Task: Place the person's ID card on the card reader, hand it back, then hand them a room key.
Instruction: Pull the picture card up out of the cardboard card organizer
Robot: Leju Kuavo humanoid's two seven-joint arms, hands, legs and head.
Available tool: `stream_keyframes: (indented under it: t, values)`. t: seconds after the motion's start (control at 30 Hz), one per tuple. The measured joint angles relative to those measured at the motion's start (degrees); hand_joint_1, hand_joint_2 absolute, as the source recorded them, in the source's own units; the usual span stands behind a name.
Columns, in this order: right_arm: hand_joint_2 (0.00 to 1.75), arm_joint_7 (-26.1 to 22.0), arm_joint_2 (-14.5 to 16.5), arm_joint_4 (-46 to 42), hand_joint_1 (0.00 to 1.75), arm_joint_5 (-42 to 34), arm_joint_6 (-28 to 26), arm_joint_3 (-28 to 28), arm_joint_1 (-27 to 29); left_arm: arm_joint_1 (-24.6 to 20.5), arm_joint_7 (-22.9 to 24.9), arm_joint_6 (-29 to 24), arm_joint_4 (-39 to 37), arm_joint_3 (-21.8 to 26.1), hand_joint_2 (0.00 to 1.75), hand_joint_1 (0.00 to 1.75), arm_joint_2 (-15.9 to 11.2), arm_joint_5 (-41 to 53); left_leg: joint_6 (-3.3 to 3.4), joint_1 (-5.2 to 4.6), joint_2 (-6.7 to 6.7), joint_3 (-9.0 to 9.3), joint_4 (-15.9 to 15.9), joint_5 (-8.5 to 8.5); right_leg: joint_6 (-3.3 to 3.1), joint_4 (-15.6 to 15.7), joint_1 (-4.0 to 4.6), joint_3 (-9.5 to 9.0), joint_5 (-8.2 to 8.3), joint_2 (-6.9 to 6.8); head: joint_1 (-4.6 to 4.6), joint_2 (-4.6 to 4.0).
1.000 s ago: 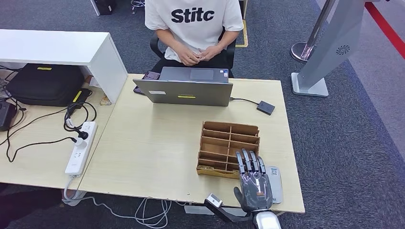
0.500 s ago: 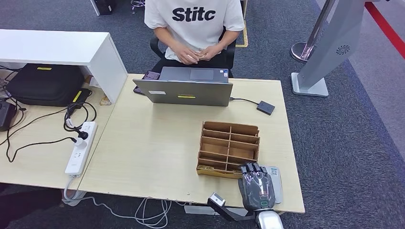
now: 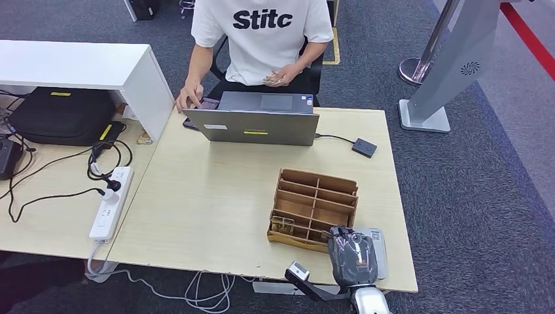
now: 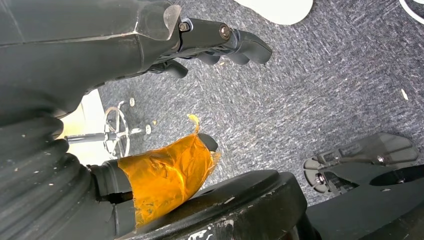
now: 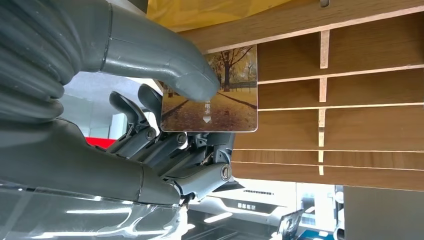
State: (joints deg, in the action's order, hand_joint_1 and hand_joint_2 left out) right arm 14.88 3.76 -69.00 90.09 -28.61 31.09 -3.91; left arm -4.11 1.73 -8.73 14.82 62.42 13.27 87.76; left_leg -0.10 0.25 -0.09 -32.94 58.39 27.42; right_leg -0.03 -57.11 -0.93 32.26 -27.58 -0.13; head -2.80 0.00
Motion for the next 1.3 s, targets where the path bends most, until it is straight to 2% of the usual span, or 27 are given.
stream_keyframes:
  t: [0.2, 0.33, 0.47, 0.57, 0.67, 0.8, 0.9, 0.97, 1.13, 1.3]
  values:
    - [1.75, 0.6, 0.0, -0.1, 1.71, 0.0, -0.8, 0.0, 0.0, 0.0, 0.0, 0.2, 0.0, 0.0, 1.75, 0.0, 0.0, 0.0, 0.0, 0.0, 0.0, 0.0, 0.0, 0.0, 0.0, 0.0, 0.0, 0.0, 0.0, 0.0, 0.0, 0.0]
    - [1.75, 3.5, -0.5, -1.7, 1.71, 0.0, -3.5, 0.9, 0.0, 0.0, -0.1, 0.5, 0.0, 0.0, 1.75, 0.0, -0.1, 0.1, 0.0, 0.0, 0.0, 0.0, 0.0, 0.0, 0.0, 0.0, 0.0, 0.0, 0.0, 0.01, 0.01, 0.0]
    - [1.75, 8.3, -3.0, -6.6, 1.71, 0.0, -5.0, 4.3, -0.6, 0.0, -0.4, 0.9, 0.0, 0.0, 1.75, 0.0, -0.3, 0.1, 0.0, 0.0, 0.0, -0.01, 0.0, 0.0, 0.0, 0.0, 0.0, 0.0, 0.0, 0.01, 0.0, 0.0]
    - [1.75, 9.6, -6.2, -12.3, 1.72, 0.0, -5.8, 6.5, -2.0, 0.0, -0.2, 0.5, 0.0, 0.0, 1.75, 0.0, -0.4, 0.1, 0.0, -0.02, 0.0, -0.01, 0.0, 0.0, 0.01, 0.0, -0.01, 0.0, 0.01, 0.01, 0.01, 0.0]
    - [1.75, 6.5, -8.8, -19.0, 1.72, 0.0, -5.1, 6.4, -3.1, 0.1, 0.2, -0.3, 0.0, -0.1, 1.75, 0.0, -0.3, 0.1, 0.0, -0.02, 0.0, -0.01, 0.0, 0.0, 0.02, 0.0, -0.02, 0.0, 0.02, -0.01, 0.02, 0.0]
    - [1.75, -1.8, -9.5, -26.9, 1.74, 0.0, -3.9, 3.2, -3.4, 0.0, 0.2, -0.5, 0.0, -0.5, 1.75, 0.0, -0.3, 0.1, 0.0, -0.01, 0.0, 0.0, 0.1, 0.0, 0.02, 0.0, -0.01, 0.0, 0.03, 0.0, 0.0, 0.0]
    - [1.75, -8.3, -8.1, -30.7, 1.75, 0.0, -3.5, 0.3, -3.1, 0.1, 0.4, -0.3, 0.0, -0.9, 1.75, 0.0, -0.3, 0.1, 0.0, 0.0, 0.01, -0.01, 0.0, 0.0, 0.01, 0.0, 0.0, 0.0, 0.03, 0.02, 0.0, 0.0]
    - [1.75, -10.5, -6.2, -32.4, 1.75, 0.0, -1.2, -1.0, -3.6, 0.0, 0.6, 0.0, 0.0, -1.5, 1.75, 0.0, -0.3, 0.1, 0.0, 0.01, 0.06, 0.0, 0.0, 0.0, 0.01, 0.0, 0.01, 0.0, 0.03, 0.06, -0.01, 0.0]
    - [1.75, -11.1, 0.4, -32.2, 1.75, -0.8, 10.1, -3.3, -9.7, 0.1, 0.7, 0.4, 0.0, -4.1, 1.75, 0.0, -0.3, 0.1, -0.08, 0.04, 0.09, 0.0, 0.0, -0.1, -0.03, -0.1, 0.03, 0.01, 0.06, 0.08, 0.0, 0.0]
    - [1.75, -10.2, 7.0, -24.2, 1.75, -1.3, 18.8, -8.8, -20.6, 0.1, 0.8, 1.0, 0.0, -7.4, 1.75, 0.0, -0.3, 0.1, -0.05, 0.03, 0.06, -0.01, 0.0, -0.24, -0.04, -0.1, 0.02, 0.01, 0.17, 0.05, 0.01, 0.0]
